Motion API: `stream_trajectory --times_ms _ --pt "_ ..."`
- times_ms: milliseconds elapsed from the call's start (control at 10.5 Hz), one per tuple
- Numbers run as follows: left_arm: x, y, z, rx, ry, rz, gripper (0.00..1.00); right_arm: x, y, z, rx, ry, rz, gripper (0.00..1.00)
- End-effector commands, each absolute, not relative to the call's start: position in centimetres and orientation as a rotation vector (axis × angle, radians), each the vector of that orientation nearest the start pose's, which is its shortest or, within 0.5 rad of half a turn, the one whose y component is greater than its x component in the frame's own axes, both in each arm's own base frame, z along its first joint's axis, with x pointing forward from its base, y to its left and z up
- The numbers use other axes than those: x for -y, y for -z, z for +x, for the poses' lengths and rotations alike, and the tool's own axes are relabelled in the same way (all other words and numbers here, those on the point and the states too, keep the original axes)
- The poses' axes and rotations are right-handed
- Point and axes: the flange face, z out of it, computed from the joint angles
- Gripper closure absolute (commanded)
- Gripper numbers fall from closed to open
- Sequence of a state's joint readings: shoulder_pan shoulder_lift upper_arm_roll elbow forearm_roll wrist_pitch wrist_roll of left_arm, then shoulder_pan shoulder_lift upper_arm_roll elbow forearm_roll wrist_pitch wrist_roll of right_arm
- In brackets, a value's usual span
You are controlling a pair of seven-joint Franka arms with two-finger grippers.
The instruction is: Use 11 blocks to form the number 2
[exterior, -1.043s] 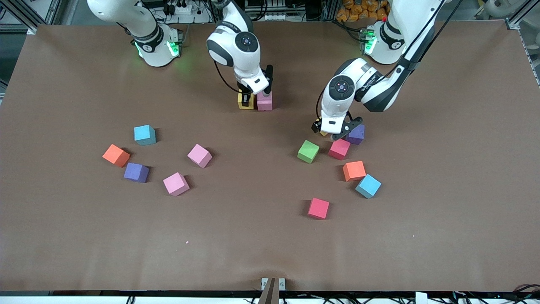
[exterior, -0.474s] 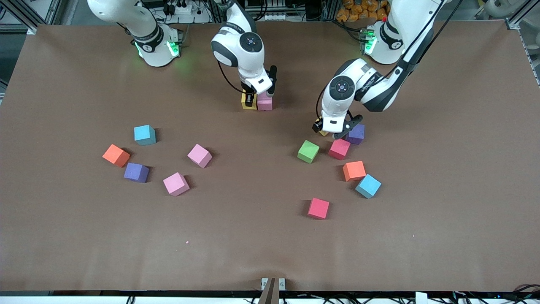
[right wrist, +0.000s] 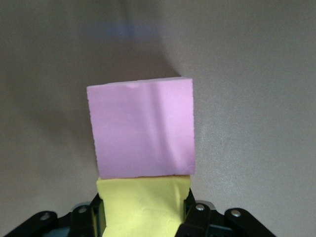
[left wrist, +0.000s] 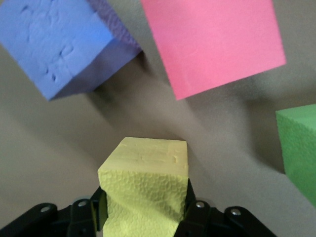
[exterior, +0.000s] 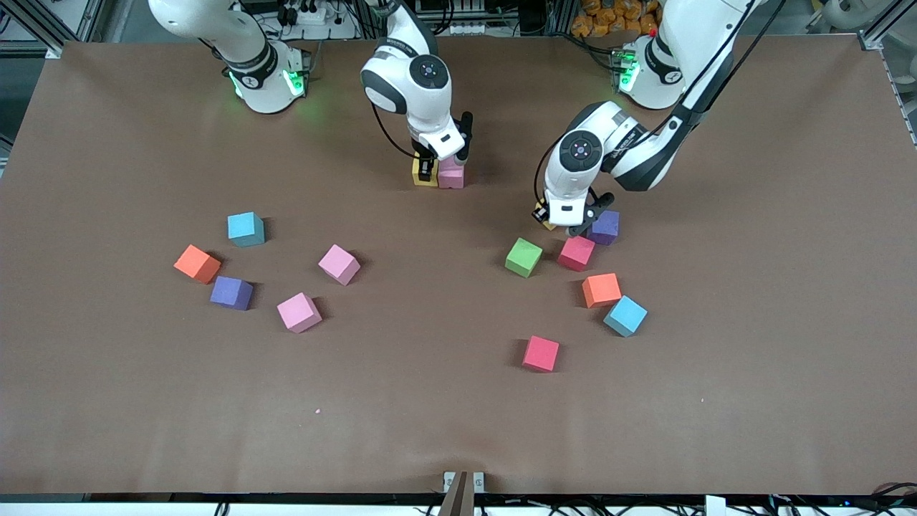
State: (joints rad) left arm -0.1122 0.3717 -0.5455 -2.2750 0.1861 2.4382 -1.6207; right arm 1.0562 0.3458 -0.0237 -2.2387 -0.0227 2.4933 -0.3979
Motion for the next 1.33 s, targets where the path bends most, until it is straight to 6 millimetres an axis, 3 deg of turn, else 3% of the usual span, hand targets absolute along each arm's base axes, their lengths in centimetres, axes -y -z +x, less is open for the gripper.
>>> stream_trajectory --times_ms 0,190,569,758,948,1232 --pt "34.2 -21.0 39.4 1.445 -0.203 -2.692 0.44 -46.7 -20.5 27.3 2.105 -0.136 -2.402 0.06" --pt "36.3 -21.6 37.9 1.639 -0.201 -2.592 0.46 -46.3 -20.6 27.5 2.101 -0.166 -2.413 0.00" --pt "40.4 -22.3 35.0 1.928 -0.240 -2.466 0.55 -45.0 -25.4 28.8 2.069 -0.212 -2.446 0.00" --pt "41.8 -22.3 34.1 2.084 -0.262 -2.369 0.55 -43.3 -27.0 31.2 2.007 -0.227 -2.494 0.00" --pt "43.9 -21.9 31.9 2.176 -0.302 -2.310 0.55 -39.7 -28.1 35.3 1.876 -0.236 -2.586 0.00" --pt "44.7 -21.8 31.5 2.274 -0.322 -2.210 0.56 -35.2 -28.7 41.1 1.805 -0.143 -2.669 0.00"
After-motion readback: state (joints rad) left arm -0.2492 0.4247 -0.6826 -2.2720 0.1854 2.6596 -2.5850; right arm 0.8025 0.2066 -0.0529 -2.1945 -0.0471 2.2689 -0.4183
